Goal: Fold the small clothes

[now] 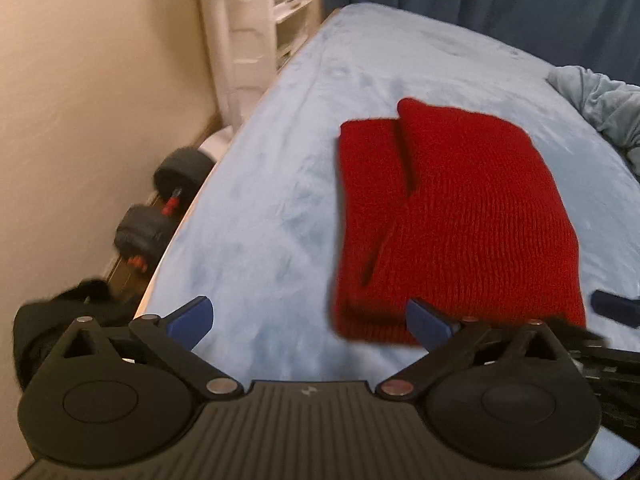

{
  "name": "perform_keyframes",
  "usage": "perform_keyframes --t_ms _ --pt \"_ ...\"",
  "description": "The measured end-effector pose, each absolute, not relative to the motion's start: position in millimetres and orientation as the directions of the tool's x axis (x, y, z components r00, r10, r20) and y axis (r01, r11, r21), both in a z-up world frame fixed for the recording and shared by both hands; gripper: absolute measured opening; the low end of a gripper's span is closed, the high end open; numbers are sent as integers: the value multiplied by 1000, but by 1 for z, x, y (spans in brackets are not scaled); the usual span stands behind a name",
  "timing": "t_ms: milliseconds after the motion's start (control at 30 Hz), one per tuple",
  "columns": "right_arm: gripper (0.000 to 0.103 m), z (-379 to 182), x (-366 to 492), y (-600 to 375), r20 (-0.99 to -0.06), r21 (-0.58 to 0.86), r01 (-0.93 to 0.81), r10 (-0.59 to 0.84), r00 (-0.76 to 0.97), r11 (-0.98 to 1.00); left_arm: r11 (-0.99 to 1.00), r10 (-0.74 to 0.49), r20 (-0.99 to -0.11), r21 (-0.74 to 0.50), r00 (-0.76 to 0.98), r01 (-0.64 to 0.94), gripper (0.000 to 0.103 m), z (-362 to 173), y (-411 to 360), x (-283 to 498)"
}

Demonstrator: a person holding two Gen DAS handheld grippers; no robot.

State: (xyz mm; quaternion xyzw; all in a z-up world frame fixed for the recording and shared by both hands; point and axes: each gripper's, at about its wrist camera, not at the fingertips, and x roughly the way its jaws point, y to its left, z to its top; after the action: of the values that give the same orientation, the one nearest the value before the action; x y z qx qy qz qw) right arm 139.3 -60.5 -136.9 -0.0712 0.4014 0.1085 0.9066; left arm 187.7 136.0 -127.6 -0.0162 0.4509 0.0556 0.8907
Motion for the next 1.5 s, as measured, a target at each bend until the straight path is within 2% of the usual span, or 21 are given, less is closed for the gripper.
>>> perform_keyframes --t_ms 67,167,467,567,867,1500 --pt "64 -118 113 -63 -713 -56 -269 149 685 962 993 71 -809 5 583 -115 103 -120 136 171" --pt "68 -99 73 -67 -684 -82 -291 158 712 953 992 70 -813 -2 578 -123 103 -108 131 142" --pt "69 -77 -23 -77 -654 -59 -265 163 739 962 997 58 -782 19 621 -69 103 -71 102 62" --pt "69 -74 -33 -85 -665 -2 -245 182 724 969 999 51 -775 33 629 -41 103 -64 93 41" --pt "69 -67 -51 -94 -639 16 -221 180 748 975 997 61 -759 72 648 -10 103 -53 70 4" --pt "69 -63 -66 -111 -618 60 -187 184 764 980 995 75 -738 102 671 2 103 -41 56 -12"
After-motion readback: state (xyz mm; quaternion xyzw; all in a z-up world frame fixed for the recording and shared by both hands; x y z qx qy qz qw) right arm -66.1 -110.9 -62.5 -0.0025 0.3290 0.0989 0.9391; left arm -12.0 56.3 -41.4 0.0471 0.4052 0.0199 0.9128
